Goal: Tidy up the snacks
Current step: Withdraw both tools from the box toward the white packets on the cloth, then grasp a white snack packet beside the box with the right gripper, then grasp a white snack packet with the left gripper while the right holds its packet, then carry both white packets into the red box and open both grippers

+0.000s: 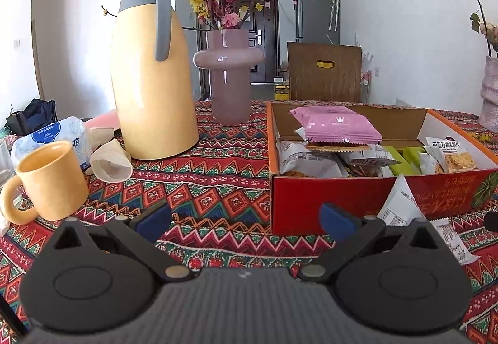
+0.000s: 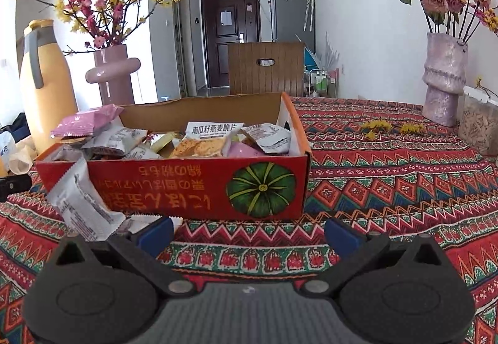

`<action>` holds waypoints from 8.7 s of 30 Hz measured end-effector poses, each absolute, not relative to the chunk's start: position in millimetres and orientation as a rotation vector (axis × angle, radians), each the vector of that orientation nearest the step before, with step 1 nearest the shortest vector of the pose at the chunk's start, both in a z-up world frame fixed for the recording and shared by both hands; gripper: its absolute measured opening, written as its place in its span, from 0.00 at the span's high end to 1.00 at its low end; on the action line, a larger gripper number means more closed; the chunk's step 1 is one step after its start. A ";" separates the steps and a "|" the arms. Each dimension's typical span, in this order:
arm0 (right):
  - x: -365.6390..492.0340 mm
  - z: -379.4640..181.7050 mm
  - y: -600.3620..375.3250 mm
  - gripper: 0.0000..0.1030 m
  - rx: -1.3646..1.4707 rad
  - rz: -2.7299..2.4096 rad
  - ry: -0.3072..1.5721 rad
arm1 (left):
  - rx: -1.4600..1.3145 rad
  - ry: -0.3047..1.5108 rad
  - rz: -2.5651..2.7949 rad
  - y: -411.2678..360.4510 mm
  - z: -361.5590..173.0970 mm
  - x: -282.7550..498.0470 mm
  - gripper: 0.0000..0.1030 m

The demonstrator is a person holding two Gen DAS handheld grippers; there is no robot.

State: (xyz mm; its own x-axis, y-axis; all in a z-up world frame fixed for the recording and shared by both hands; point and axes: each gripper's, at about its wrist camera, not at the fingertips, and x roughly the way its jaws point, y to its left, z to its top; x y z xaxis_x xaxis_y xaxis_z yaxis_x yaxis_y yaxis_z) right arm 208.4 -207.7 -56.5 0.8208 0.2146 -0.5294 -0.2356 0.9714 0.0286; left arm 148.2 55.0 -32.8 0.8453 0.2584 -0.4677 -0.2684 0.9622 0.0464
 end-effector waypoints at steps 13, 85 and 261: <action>213.0 -59.0 -199.9 0.00 -0.072 0.222 0.586 | -0.075 0.483 0.256 62.0 -30.3 143.5 0.00; 243.1 -62.1 -98.8 0.56 -0.148 0.469 0.776 | -0.183 0.521 0.238 76.9 -32.5 139.7 0.00; 302.9 -7.4 -190.6 0.00 0.160 0.330 0.390 | -0.142 0.360 0.219 -5.9 38.0 244.4 0.00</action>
State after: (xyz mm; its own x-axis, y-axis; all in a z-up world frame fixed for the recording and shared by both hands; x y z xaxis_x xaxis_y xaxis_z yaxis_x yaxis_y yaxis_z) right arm 302.9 -190.6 -7.4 0.8723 0.3451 -0.3463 -0.2843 0.9343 0.2150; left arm 244.4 -5.9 38.0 0.9127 0.1869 -0.3633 -0.2372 0.9664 -0.0987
